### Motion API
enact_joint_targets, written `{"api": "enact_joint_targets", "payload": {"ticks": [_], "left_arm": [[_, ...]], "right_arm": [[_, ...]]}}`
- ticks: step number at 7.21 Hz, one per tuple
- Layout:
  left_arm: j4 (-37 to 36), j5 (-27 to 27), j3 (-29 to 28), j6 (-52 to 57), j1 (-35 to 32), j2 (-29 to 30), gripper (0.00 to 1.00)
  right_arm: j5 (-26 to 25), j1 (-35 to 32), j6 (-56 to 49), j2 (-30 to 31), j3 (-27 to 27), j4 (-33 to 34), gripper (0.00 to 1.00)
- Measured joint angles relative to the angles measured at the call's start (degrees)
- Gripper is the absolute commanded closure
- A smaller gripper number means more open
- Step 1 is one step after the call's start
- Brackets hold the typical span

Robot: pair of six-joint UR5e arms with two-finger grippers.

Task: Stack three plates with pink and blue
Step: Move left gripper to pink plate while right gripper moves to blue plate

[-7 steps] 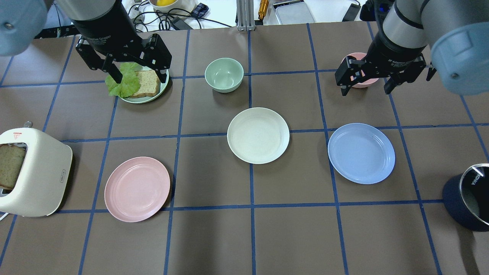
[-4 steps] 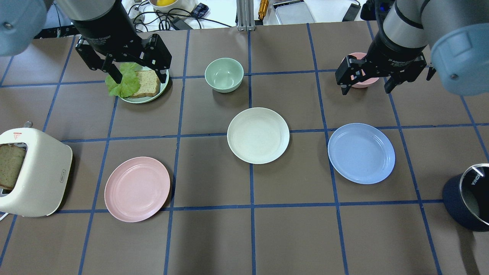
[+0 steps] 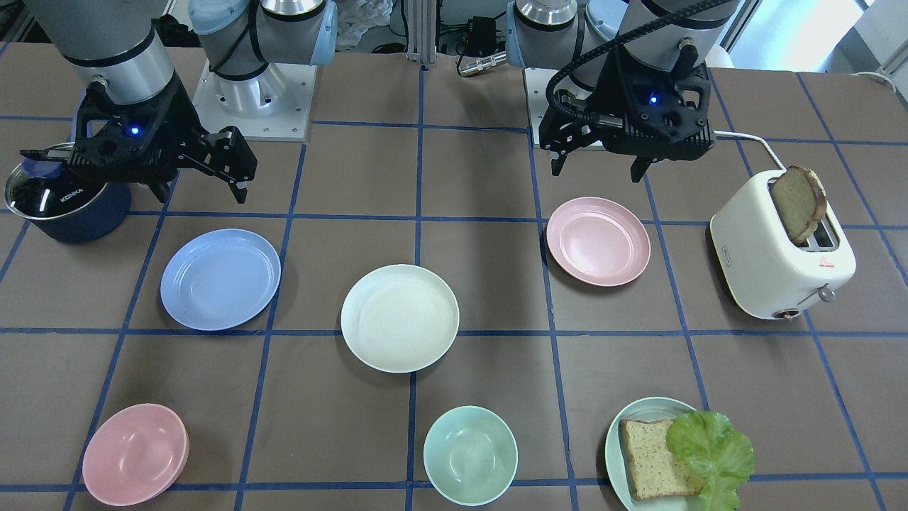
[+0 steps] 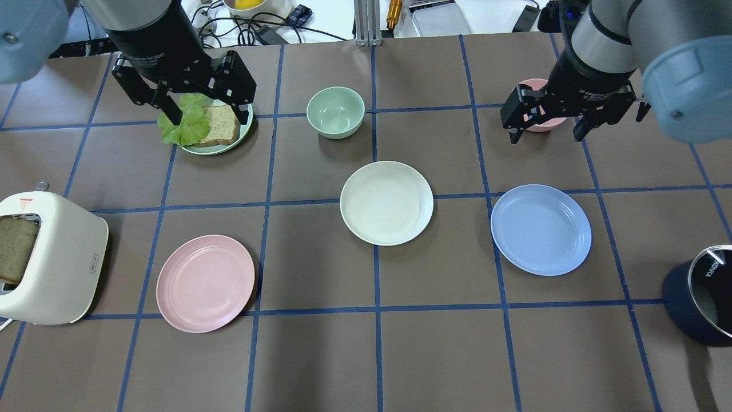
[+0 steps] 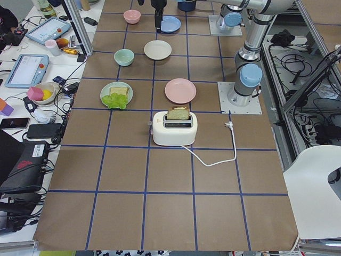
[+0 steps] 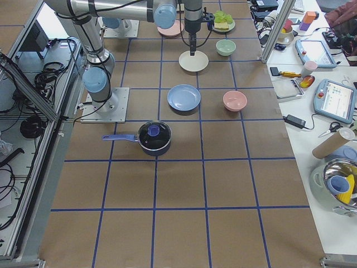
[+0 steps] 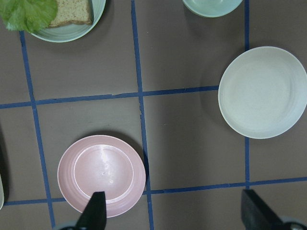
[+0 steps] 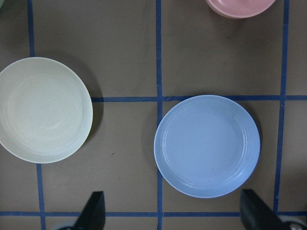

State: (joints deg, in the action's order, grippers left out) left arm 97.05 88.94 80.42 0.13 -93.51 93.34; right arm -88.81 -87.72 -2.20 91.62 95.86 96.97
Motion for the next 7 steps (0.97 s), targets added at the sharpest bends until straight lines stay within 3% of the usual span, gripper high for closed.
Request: {"api": "enact_joint_targets", "payload": {"ticks": [4,6,7], "left_arm": [[1.3,0.1,1.9,0.7,1.8,1.2,0.0],[-0.5,0.0,8.6,0.6,2.8,1.2,0.0],[-3.6,0.0,13.8,0.5,2.9,0.7,0.0]], "right_arm": [[0.2,2.2,-0.9,0.0,0.7,0.0,0.0],[-0.1,6.0,-4.1,-0.1,3.7,2.2,0.0],[0.0,9.1,-6.2,-0.4,6.8,6.4,0.0]]}}
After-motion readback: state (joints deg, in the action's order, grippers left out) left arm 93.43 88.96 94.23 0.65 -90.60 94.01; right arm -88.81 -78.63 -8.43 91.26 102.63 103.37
